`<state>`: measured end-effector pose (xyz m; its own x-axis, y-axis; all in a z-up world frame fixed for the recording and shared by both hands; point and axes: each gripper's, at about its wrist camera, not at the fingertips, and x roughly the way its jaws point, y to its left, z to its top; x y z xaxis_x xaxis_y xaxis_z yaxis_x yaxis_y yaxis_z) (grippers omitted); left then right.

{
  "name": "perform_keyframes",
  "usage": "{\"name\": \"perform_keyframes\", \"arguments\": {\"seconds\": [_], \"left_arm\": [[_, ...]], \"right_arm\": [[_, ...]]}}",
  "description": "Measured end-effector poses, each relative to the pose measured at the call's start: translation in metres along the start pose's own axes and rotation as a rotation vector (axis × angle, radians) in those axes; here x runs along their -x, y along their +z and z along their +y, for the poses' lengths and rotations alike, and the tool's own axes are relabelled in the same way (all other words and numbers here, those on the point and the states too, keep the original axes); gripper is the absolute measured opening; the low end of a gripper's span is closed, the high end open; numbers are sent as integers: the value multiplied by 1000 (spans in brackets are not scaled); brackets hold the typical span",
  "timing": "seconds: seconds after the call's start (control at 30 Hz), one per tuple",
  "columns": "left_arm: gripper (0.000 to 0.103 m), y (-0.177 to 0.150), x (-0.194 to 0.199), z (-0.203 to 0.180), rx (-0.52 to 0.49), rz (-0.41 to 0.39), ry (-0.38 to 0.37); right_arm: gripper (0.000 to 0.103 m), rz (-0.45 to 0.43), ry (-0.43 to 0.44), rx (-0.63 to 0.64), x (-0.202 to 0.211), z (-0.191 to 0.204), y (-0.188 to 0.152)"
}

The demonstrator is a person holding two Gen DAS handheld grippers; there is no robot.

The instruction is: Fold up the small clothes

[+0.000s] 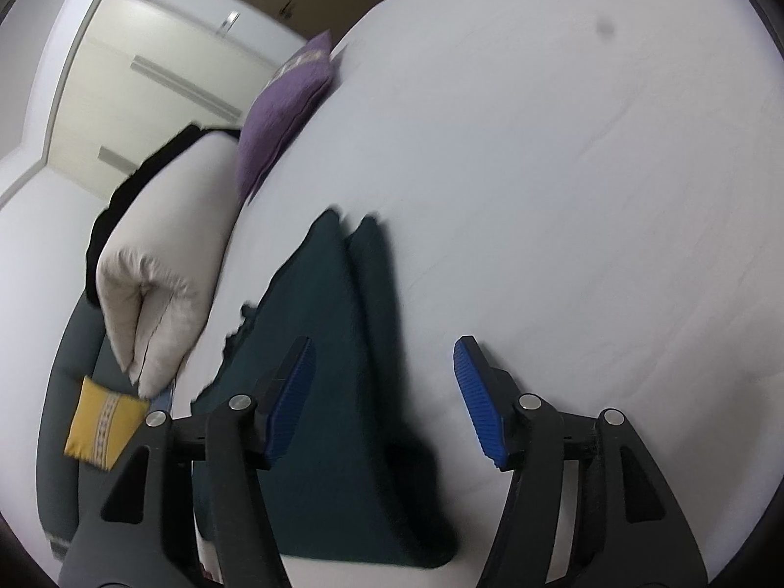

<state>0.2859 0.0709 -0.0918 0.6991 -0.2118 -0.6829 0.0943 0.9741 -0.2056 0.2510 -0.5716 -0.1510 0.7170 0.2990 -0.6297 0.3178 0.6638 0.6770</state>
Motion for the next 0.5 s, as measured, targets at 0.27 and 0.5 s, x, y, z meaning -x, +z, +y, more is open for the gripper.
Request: {"name": "perform_keyframes", "arguments": {"seconds": [0.27, 0.5], "left_arm": [[85, -2, -18, -85, -87, 56, -177], [85, -13, -52, -112, -92, 146, -164]], "right_arm": [[57, 98, 23, -13, -16, 5, 1], [56, 206, 64, -3, -26, 14, -3]]}}
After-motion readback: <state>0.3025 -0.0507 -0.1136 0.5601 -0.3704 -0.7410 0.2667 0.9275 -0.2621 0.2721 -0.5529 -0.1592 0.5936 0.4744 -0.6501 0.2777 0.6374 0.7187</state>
